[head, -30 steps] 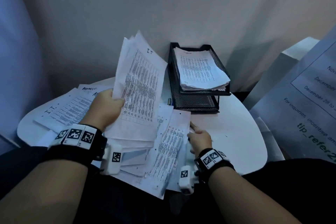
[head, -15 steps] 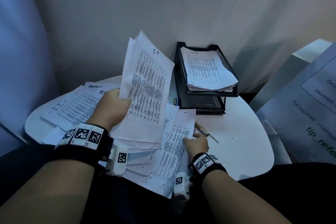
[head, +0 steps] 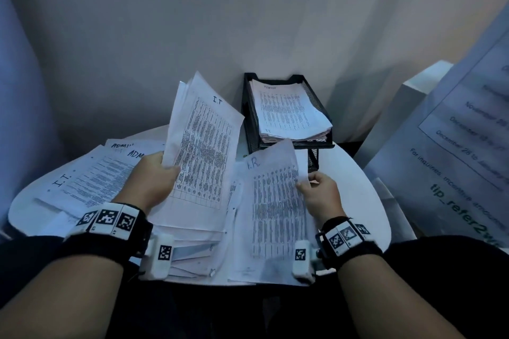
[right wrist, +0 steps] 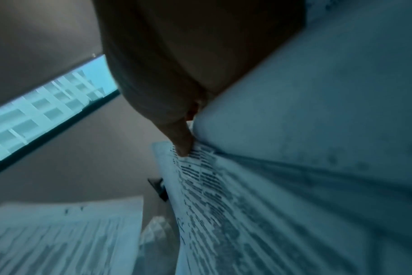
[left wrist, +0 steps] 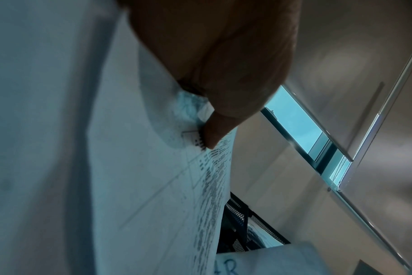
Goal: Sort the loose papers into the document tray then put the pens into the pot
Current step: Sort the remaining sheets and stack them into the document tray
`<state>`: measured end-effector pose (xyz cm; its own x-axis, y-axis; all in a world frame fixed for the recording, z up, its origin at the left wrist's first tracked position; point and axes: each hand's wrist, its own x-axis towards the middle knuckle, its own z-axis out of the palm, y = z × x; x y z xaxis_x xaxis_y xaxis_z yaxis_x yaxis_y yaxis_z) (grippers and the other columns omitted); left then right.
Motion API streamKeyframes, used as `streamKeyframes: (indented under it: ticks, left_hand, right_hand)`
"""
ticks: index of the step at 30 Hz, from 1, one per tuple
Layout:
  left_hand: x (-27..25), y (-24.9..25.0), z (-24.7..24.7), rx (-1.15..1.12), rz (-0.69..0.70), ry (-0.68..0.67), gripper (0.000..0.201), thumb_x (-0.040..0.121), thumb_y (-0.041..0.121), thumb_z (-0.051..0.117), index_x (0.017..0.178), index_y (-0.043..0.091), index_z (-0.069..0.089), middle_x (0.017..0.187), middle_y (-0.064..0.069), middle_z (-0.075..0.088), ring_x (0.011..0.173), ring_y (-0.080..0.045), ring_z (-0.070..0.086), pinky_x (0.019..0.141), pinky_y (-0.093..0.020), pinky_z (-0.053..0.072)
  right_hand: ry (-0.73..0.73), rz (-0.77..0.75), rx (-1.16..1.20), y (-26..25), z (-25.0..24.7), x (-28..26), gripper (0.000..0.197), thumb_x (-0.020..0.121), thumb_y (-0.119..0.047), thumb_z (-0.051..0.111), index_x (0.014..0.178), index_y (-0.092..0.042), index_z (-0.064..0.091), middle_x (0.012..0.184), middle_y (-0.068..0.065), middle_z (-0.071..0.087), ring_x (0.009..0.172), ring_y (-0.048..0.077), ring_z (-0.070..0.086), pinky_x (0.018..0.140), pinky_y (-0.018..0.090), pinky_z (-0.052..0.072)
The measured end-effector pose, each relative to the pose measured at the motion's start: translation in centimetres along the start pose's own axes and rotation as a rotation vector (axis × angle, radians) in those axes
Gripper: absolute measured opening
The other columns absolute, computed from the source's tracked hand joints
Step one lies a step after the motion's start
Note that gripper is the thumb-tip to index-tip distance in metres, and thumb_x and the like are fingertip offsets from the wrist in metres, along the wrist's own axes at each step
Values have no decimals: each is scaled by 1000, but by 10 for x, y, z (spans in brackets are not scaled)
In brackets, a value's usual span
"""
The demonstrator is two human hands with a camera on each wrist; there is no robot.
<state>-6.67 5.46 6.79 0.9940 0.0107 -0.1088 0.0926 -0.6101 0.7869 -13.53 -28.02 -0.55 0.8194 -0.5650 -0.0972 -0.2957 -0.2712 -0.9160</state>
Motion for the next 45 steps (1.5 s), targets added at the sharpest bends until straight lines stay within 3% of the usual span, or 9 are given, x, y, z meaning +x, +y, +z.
streamKeyframes:
  ticks: [8, 17, 21, 25, 27, 30, 34, 39, 45]
  left_hand:
    - [-6, -3, 4, 14, -25, -33, 11, 98, 17, 59, 94, 10, 67, 90, -18, 72, 85, -37, 70, 80, -51, 56]
    - [-32, 23, 18, -440, -2, -260, 19, 102, 8, 58, 113, 3, 72, 104, -15, 79, 100, -35, 75, 95, -54, 57]
    - [-46, 35, 23, -575, -66, -364, 21, 102, 13, 58, 112, 4, 74, 105, -18, 79, 94, -34, 77, 91, -50, 59]
    - [-50, 35, 29, -561, -96, -359, 30, 107, 34, 49, 106, 17, 75, 94, -3, 81, 85, -18, 78, 69, -32, 60]
    - [-49, 35, 33, -518, -99, -375, 41, 106, 49, 43, 106, 20, 72, 89, 4, 81, 80, -12, 78, 66, -29, 59]
    - [-50, 34, 33, -456, -24, -456, 55, 92, 69, 52, 110, 21, 72, 101, 1, 81, 92, -17, 78, 83, -42, 60]
    - [-37, 22, 38, -123, 145, -284, 4, 95, 24, 72, 94, 27, 74, 89, 6, 80, 83, -14, 77, 84, -46, 62]
    - [-30, 19, 35, -136, 103, -19, 16, 87, 12, 72, 85, -3, 71, 86, -25, 74, 77, -38, 72, 75, -57, 59]
    - [-37, 20, 26, -324, 65, 27, 9, 87, 3, 74, 78, 1, 72, 84, -18, 77, 88, -42, 74, 80, -59, 61]
  right_hand:
    - [6, -90, 479, -64, -53, -4, 13, 93, 1, 69, 89, -9, 62, 72, 2, 77, 63, 14, 70, 61, 30, 59]
    - [-60, 148, 809, -51, -38, -6, 16, 102, 0, 52, 112, -5, 63, 110, 22, 71, 95, 35, 68, 94, 58, 56]
    - [-95, 358, 702, -22, -13, -12, 14, 103, -7, 53, 114, -6, 62, 111, 20, 63, 88, 30, 62, 85, 49, 53]
    - [-189, 460, 688, -17, 6, -20, 18, 102, -7, 55, 120, -5, 60, 117, 20, 68, 103, 37, 67, 97, 56, 54]
    - [-178, 419, 643, -20, 12, -23, 20, 100, -2, 58, 119, -8, 61, 116, 18, 71, 106, 39, 68, 96, 56, 55]
    - [-135, 276, 550, -26, 17, -26, 22, 99, 3, 59, 117, -9, 62, 119, 19, 72, 107, 37, 70, 98, 56, 55]
    - [-69, 38, 471, -44, 18, -30, 23, 94, -1, 67, 115, -11, 68, 113, 7, 76, 106, 28, 73, 93, 45, 59]
    - [40, -185, 450, -67, 26, -48, 14, 93, -1, 70, 92, -15, 69, 93, -5, 76, 91, 16, 73, 71, 19, 59]
    - [73, -325, 496, -79, 37, -65, 21, 96, 4, 56, 110, -9, 65, 102, -7, 72, 95, 1, 69, 78, 18, 57]
